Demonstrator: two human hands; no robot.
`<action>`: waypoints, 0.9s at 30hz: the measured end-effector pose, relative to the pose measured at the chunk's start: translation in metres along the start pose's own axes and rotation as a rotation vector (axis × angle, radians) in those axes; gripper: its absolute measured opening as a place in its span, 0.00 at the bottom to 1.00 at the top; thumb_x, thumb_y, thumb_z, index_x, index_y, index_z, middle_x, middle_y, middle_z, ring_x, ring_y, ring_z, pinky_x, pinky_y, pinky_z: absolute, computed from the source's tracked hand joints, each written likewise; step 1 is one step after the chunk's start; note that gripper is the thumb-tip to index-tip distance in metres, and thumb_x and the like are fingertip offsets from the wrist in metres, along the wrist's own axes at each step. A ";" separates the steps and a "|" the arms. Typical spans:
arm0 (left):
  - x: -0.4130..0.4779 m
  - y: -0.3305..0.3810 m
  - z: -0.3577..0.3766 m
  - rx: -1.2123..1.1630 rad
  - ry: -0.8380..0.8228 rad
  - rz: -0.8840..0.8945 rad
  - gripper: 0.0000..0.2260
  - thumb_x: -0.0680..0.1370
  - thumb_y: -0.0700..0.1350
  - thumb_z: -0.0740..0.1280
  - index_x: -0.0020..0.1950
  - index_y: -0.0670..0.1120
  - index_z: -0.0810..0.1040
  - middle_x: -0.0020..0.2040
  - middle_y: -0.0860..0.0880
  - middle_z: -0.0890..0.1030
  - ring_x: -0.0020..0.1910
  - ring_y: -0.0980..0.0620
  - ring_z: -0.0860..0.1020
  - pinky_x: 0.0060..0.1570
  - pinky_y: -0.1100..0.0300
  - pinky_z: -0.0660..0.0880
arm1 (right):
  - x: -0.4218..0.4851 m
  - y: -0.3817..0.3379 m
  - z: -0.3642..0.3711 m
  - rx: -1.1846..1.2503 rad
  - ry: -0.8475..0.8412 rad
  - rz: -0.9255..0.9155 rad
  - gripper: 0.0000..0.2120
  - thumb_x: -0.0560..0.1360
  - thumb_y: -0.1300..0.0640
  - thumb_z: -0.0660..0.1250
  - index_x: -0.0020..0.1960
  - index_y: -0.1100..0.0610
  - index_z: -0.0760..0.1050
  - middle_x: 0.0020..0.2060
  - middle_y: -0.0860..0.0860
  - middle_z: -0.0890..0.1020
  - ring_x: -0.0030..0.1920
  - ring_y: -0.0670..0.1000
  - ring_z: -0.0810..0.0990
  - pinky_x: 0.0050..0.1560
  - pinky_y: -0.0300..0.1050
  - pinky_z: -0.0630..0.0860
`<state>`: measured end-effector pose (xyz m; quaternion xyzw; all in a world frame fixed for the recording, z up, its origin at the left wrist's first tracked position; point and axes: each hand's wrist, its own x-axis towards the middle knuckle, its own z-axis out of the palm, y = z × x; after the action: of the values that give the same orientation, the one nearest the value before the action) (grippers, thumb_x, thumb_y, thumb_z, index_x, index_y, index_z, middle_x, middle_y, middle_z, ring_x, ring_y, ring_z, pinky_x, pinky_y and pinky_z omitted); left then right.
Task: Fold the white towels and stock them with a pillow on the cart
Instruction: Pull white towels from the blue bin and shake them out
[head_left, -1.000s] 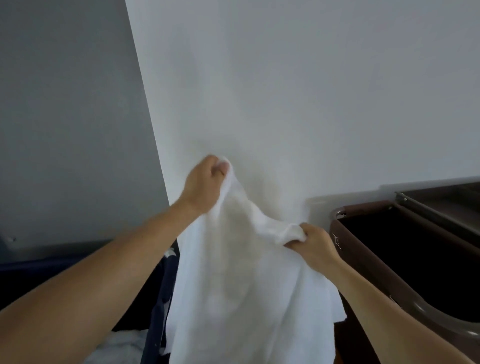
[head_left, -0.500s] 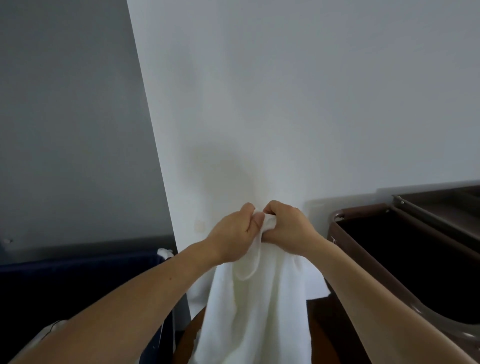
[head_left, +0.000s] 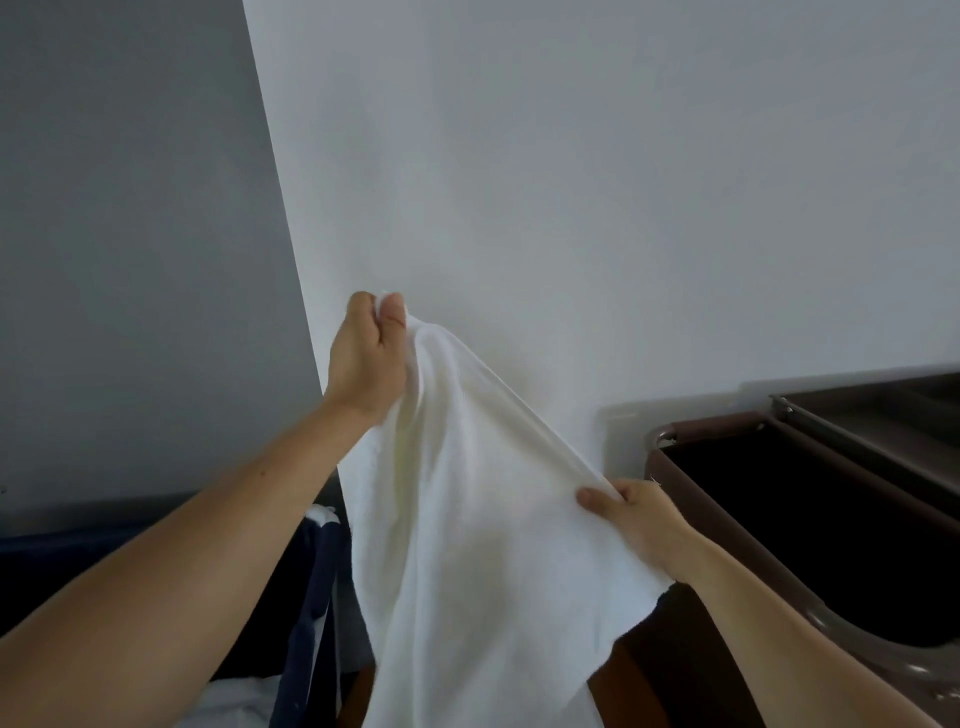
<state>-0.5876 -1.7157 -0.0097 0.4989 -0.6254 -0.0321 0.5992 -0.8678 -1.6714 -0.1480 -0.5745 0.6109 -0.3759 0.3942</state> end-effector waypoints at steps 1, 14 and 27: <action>-0.003 -0.006 0.002 0.023 -0.009 -0.050 0.14 0.85 0.51 0.54 0.45 0.42 0.65 0.36 0.54 0.68 0.34 0.57 0.68 0.37 0.58 0.61 | 0.003 0.000 -0.003 -0.050 0.052 0.003 0.14 0.76 0.47 0.72 0.43 0.59 0.82 0.37 0.55 0.86 0.38 0.57 0.84 0.44 0.50 0.81; -0.110 -0.008 0.050 0.063 -0.956 0.055 0.20 0.84 0.51 0.56 0.75 0.45 0.65 0.75 0.49 0.68 0.70 0.51 0.69 0.66 0.63 0.63 | 0.002 -0.067 0.002 -0.653 -0.019 -0.313 0.20 0.79 0.46 0.64 0.31 0.52 0.66 0.33 0.48 0.72 0.35 0.49 0.72 0.40 0.49 0.68; -0.095 -0.045 0.038 0.231 -0.663 0.068 0.15 0.84 0.54 0.52 0.42 0.47 0.63 0.35 0.51 0.69 0.32 0.53 0.67 0.33 0.58 0.65 | -0.007 -0.063 -0.010 -0.655 -0.112 -0.211 0.14 0.77 0.51 0.70 0.38 0.58 0.74 0.32 0.48 0.78 0.36 0.50 0.77 0.38 0.43 0.70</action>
<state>-0.6112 -1.6965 -0.1171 0.5046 -0.8016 -0.1015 0.3042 -0.8513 -1.6681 -0.0865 -0.7502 0.6138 -0.1664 0.1808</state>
